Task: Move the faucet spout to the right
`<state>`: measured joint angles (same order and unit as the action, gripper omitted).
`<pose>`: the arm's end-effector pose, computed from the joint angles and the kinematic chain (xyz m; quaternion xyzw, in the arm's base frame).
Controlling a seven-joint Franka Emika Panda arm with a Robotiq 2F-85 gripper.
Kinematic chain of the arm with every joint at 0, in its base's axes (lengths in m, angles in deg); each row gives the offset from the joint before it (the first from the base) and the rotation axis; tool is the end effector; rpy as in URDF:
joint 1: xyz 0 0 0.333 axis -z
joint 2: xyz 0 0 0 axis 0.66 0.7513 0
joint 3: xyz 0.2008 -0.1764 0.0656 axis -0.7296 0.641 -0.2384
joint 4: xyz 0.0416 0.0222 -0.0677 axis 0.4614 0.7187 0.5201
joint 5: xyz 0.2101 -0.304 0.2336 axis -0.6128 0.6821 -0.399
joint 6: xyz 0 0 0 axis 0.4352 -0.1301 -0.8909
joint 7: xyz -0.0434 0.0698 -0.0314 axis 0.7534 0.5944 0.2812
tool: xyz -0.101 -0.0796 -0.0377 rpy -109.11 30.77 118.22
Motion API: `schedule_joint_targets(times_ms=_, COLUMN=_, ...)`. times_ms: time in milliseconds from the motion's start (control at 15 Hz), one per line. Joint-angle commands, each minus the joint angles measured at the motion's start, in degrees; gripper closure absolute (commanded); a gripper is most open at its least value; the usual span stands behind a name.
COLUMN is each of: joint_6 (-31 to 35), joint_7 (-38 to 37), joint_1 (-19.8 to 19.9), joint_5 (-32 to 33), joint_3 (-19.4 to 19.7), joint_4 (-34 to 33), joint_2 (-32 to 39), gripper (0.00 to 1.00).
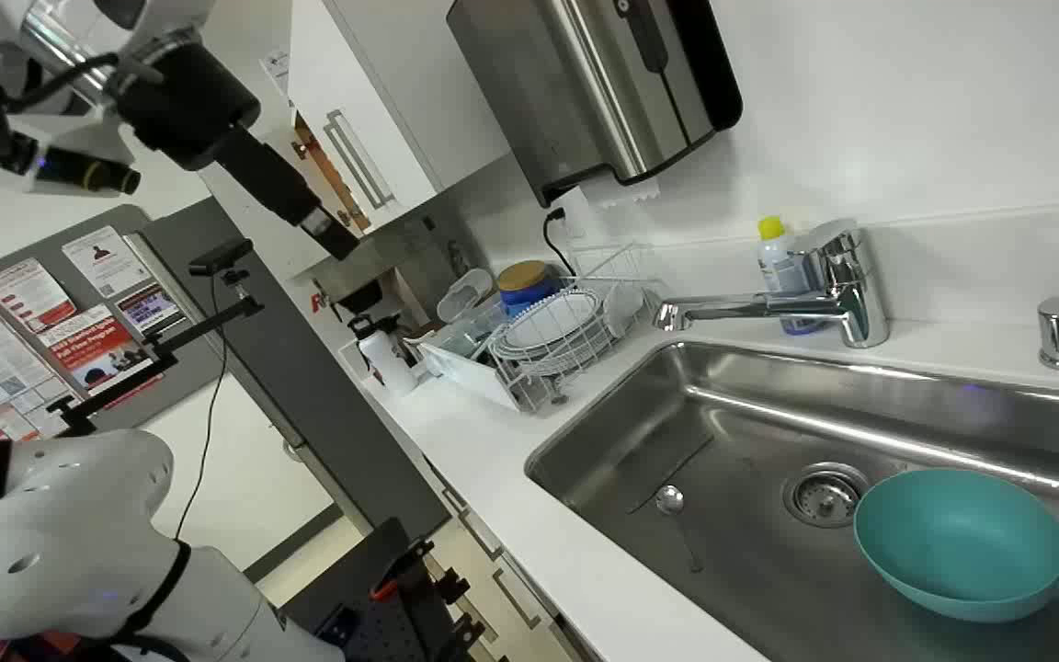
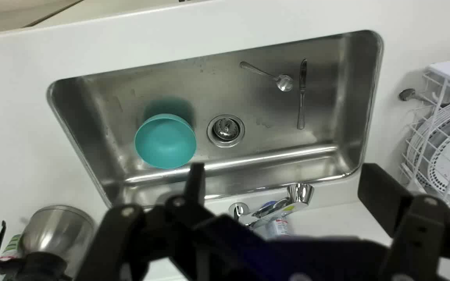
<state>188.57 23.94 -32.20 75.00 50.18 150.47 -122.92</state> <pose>0.3662 -0.2033 0.5272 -0.9871 0.0735 -0.1409 0.0195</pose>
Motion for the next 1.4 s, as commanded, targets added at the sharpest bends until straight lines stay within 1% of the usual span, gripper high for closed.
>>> schedule_joint_targets(times_ms=0, joint_6=-0.06, joint_7=0.27, joint_1=0.42, joint_5=-0.31, joint_3=-0.29, joint_4=-0.11, joint_2=0.15, gripper=0.0)
schedule_joint_targets(times_ms=400, joint_6=0.64, joint_7=-0.43, joint_1=0.18, joint_5=-0.85, joint_3=-0.47, joint_4=-0.14, joint_2=0.72, gripper=0.0)
schedule_joint_targets(times_ms=533, joint_6=3.99, joint_7=-3.26, joint_1=-0.48, joint_5=-2.28, joint_3=-1.77, joint_4=0.09, joint_2=3.11, gripper=0.0)
schedule_joint_targets(times_ms=667, joint_6=5.33, joint_7=-6.15, joint_1=-1.41, joint_5=-4.17, joint_3=-3.38, joint_4=-0.39, joint_2=6.64, gripper=0.0)
schedule_joint_targets(times_ms=1067, joint_6=17.68, joint_7=-17.56, joint_1=-2.71, joint_5=-9.28, joint_3=-9.91, joint_4=-1.06, joint_2=19.45, gripper=0.0)
schedule_joint_targets(times_ms=1200, joint_6=22.87, joint_7=-19.72, joint_1=-3.37, joint_5=-11.23, joint_3=-11.06, joint_4=-1.68, joint_2=24.51, gripper=0.0)
schedule_joint_targets(times_ms=1333, joint_6=27.24, joint_7=-20.36, joint_1=-4.06, joint_5=-13.59, joint_3=-11.35, joint_4=-2.56, joint_2=29.15, gripper=0.0)
